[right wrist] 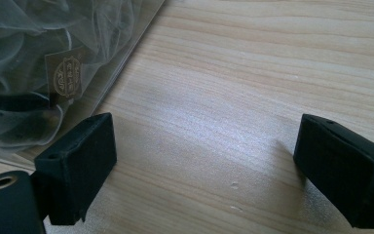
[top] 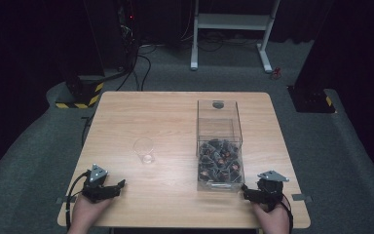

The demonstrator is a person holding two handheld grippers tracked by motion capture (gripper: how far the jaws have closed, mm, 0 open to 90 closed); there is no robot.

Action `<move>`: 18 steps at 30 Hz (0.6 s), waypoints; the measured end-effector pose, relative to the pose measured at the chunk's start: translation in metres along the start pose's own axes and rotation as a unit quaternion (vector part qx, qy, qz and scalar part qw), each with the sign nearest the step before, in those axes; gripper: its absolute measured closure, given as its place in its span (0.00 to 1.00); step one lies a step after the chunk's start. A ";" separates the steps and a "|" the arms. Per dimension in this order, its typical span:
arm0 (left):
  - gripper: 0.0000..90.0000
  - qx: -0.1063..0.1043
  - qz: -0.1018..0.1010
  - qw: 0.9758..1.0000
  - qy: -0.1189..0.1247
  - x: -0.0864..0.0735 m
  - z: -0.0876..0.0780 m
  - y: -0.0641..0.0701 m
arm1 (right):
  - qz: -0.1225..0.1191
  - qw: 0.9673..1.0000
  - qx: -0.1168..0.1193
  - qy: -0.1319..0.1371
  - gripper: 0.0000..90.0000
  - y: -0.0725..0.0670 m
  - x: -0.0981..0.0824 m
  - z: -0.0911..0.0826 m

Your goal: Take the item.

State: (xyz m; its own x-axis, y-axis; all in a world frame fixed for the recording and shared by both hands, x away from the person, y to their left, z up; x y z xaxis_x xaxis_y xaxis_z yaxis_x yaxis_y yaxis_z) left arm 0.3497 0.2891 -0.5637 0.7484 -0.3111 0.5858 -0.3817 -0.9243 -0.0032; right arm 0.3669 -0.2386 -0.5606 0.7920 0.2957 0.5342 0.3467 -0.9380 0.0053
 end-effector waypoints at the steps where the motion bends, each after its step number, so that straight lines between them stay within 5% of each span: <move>1: 0.20 0.000 0.000 1.000 0.000 0.000 0.000 0.000 | 0.001 1.000 0.000 0.000 0.09 0.000 0.000 0.000; 18: 0.21 0.004 0.000 1.000 0.000 0.000 -0.001 -0.001 | -0.002 1.000 0.001 -0.001 0.09 -0.001 -0.001 -0.001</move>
State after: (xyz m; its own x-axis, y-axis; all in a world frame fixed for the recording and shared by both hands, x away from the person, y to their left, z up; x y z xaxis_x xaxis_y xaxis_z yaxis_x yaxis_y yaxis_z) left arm 0.3498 0.2901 -0.5633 0.7485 -0.3103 0.5860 -0.3772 -0.9261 -0.0085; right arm 0.3652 -0.2387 -0.5605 0.7916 0.3002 0.5323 0.3512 -0.9363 0.0058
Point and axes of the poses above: each handheld gripper's, and its own axes: z roughly forward along the jaws, x roughly out of its top, y roughly to its right, the point moved 5 cm from there along z, roughly forward along the jaws, and after that the axes turned 12 degrees about -y, right-handed, at the moved point
